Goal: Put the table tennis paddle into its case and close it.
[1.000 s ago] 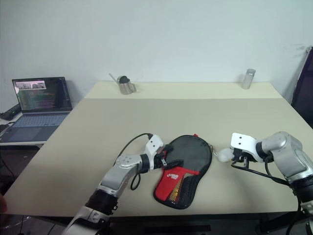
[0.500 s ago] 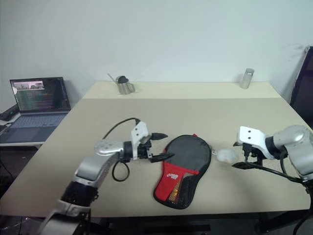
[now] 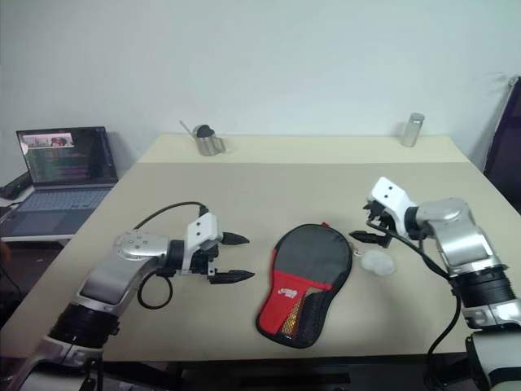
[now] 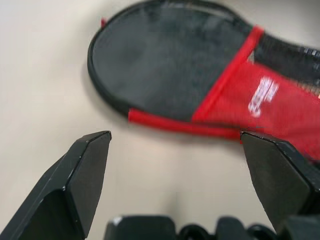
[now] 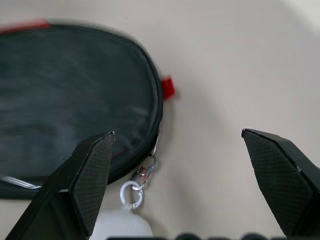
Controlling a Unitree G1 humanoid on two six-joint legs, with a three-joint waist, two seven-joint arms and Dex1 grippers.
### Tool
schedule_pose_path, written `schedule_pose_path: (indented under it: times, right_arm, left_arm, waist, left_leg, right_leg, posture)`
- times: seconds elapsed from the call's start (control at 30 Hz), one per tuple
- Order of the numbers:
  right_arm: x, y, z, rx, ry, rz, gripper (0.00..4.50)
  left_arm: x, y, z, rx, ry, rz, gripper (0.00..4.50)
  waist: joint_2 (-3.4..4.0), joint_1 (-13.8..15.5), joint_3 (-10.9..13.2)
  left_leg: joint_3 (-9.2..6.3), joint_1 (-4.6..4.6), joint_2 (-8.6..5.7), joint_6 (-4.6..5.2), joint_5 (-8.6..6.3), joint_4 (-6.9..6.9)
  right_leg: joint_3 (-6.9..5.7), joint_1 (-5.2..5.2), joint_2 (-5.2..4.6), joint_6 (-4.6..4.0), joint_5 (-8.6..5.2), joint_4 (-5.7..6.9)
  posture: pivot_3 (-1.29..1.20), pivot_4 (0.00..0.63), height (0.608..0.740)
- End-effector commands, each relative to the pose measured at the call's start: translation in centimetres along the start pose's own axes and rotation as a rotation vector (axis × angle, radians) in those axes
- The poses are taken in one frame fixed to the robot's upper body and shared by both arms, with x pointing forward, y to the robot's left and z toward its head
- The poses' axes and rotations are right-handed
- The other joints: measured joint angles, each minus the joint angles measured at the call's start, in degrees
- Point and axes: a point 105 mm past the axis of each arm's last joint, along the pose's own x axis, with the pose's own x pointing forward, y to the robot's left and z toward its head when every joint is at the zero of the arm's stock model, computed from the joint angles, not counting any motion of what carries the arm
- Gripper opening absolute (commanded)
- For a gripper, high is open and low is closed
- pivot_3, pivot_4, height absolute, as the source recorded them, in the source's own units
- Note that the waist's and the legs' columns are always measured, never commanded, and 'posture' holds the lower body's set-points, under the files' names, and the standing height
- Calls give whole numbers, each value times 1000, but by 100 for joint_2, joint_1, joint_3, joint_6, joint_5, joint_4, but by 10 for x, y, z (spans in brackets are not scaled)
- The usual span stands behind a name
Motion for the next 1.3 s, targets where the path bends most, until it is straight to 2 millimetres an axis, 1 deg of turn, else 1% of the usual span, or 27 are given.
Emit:
schedule_pose_path:
  times: [0.03,0.13,0.27,0.33,0.43,0.57,0.63,0.73,0.87,1.03,1.2,1.27,1.3]
  right_arm:
    - [3,-26,-3,-70,93,-193,4466]
    - [10,-31,-12,-84,142,-245,4466]
    - [16,-34,-15,-78,156,-274,4466]
    - [23,-29,-15,-93,166,-272,4466]
    - [31,-25,-11,-88,160,-279,4466]
    - [39,-22,-8,-84,154,-287,4466]
    - [46,-16,-5,-81,142,-273,4466]
    - [61,-7,8,-74,107,-262,4466]
    - [73,-5,21,-74,81,-261,4466]
    - [81,-5,31,-88,60,-258,4466]
    - [89,-3,38,-93,41,-252,4466]
    - [91,-3,40,-101,38,-248,4466]
    - [90,-3,40,-96,35,-245,4466]
  left_arm:
    - [6,-4,-6,65,62,-11,4500]
    - [12,-9,-12,90,105,-30,4500]
    - [19,-15,-20,128,156,-53,4500]
    - [27,-19,-25,155,184,-64,4500]
    - [35,-18,-21,164,169,-52,4500]
    - [36,-19,-16,168,154,-54,4500]
    - [37,-19,-14,166,142,-49,4500]
    - [43,-20,-9,165,117,-51,4500]
    - [52,-18,-7,169,113,-44,4500]
    - [64,-15,3,176,85,-34,4500]
    - [73,-21,14,189,47,-64,4500]
    - [75,-24,15,193,48,-76,4500]
    - [72,-25,13,197,58,-85,4500]
  waist:
    - [0,-1,0]
    - [0,-3,0]
    - [1,-18,0]
    - [1,-29,0]
    - [3,-41,-2]
    - [3,-46,-2]
    - [3,-42,-2]
    - [3,-71,-2]
    - [3,-143,-2]
    - [4,-155,-2]
    - [4,-157,-2]
    - [4,-159,-2]
    - [4,-160,-2]
  left_leg:
    - [2,-5,-1,0,0,0]
    - [3,-5,-1,0,0,-1]
    - [4,-4,0,0,0,-3]
    - [6,-4,-1,0,0,-2]
    - [6,-2,0,1,0,-2]
    - [6,2,-2,2,0,1]
    - [4,1,-2,2,1,2]
    - [4,3,-2,2,1,2]
    - [4,4,-2,2,1,2]
    - [4,7,-3,2,1,3]
    - [4,7,-4,2,1,4]
    - [4,7,-4,2,1,4]
    - [3,7,-4,2,1,4]
  right_leg:
    - [1,-5,0,0,0,0]
    - [2,-6,0,0,0,-2]
    - [2,-6,1,0,0,-1]
    - [3,-6,1,0,0,1]
    - [3,-5,2,0,0,3]
    - [3,-2,2,0,0,9]
    - [2,-1,2,0,0,9]
    - [2,-1,2,0,0,9]
    - [2,-1,2,0,0,13]
    - [3,1,2,0,0,16]
    - [3,0,2,0,0,18]
    - [4,0,2,0,0,18]
    - [4,0,2,0,0,18]
  posture:
    - [0,150,740]
    - [0,150,740]
    - [0,150,740]
    - [0,150,740]
    - [0,150,740]
    - [0,150,740]
    - [0,150,740]
    - [0,150,740]
    - [0,150,740]
    - [0,150,740]
    - [0,150,740]
    - [0,150,740]
    - [0,150,740]
